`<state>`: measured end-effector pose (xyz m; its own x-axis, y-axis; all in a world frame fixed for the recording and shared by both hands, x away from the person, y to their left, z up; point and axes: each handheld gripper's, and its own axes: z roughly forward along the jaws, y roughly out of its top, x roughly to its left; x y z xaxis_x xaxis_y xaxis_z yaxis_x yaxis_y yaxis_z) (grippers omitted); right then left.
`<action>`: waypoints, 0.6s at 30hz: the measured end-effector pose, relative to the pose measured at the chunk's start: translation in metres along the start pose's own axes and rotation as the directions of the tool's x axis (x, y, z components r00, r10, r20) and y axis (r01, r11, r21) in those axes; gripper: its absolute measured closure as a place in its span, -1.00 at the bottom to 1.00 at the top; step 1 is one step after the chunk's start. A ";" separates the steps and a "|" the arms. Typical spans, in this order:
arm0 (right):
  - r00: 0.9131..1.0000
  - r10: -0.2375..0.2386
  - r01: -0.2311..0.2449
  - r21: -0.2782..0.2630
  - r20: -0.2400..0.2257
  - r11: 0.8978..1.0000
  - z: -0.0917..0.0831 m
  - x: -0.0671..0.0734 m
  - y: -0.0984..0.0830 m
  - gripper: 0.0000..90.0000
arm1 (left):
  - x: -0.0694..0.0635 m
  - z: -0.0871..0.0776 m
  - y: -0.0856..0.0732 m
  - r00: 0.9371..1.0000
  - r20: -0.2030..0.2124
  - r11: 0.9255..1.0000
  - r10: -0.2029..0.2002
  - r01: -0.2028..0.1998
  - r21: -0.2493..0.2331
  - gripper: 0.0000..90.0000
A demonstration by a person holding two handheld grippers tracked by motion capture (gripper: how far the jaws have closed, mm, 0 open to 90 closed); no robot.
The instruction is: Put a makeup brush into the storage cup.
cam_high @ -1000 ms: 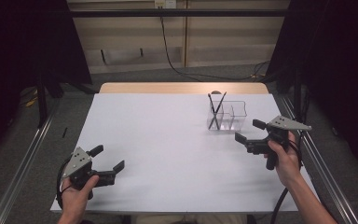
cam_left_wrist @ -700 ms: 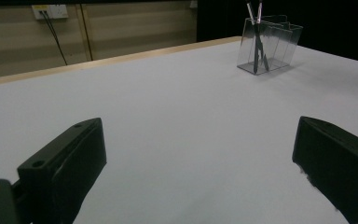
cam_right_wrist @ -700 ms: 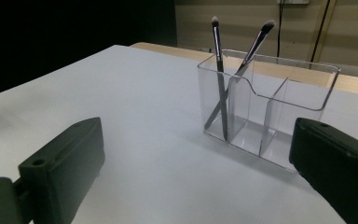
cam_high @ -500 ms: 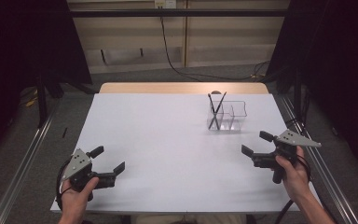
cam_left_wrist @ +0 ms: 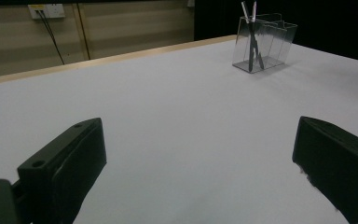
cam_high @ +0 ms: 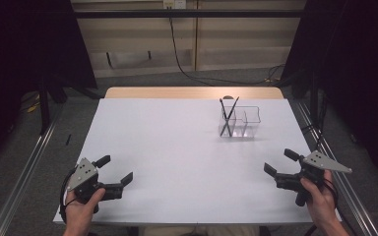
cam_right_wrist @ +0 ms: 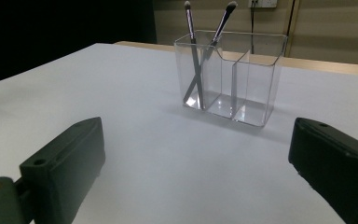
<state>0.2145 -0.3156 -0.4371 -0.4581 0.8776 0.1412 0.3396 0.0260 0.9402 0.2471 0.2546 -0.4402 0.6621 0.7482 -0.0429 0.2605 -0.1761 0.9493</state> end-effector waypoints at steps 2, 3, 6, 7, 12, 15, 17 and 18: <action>1.000 0.004 -0.004 -0.004 0.002 1.000 -0.003 0.000 -0.002 -0.94 | 0.000 0.000 0.000 1.000 -0.002 1.000 -0.003 0.003 0.001 -0.94; 1.000 0.006 -0.006 -0.004 0.008 1.000 -0.005 -0.001 -0.003 -0.94 | 0.001 0.000 0.000 1.000 -0.003 1.000 -0.004 0.004 0.000 -0.94; 1.000 0.013 -0.013 -0.006 0.023 1.000 -0.009 -0.001 -0.007 -0.93 | 0.001 -0.001 0.000 1.000 -0.002 1.000 -0.003 0.003 0.000 -0.94; 1.000 0.014 -0.014 -0.008 0.026 1.000 -0.011 -0.001 -0.007 -0.93 | 0.001 -0.001 0.000 1.000 0.002 1.000 -0.003 0.003 0.000 -0.94; 0.999 0.008 -0.007 -0.024 0.042 1.000 -0.021 0.001 -0.014 -0.94 | 0.001 0.000 0.000 1.000 0.001 1.000 -0.007 0.007 -0.001 -0.94; 0.999 0.026 -0.024 -0.036 0.045 0.999 -0.024 0.000 -0.016 -0.94 | 0.000 0.000 0.000 1.000 0.000 1.000 -0.004 0.004 -0.002 -0.94; 0.999 0.023 -0.022 -0.033 0.039 0.999 -0.024 0.000 -0.017 -0.95 | -0.001 -0.001 0.000 1.000 0.004 1.000 0.001 -0.001 -0.002 -0.94; 0.999 0.021 -0.020 -0.029 0.042 0.999 -0.024 0.000 -0.017 -0.95 | -0.001 -0.001 0.000 1.000 0.005 1.000 0.001 -0.001 -0.003 -0.95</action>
<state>0.1891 -0.3275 -0.4459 -0.4161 0.8972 0.1478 0.3246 -0.0053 0.9458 0.2457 0.2541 -0.4399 0.6655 0.7451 -0.0437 0.2580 -0.1747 0.9502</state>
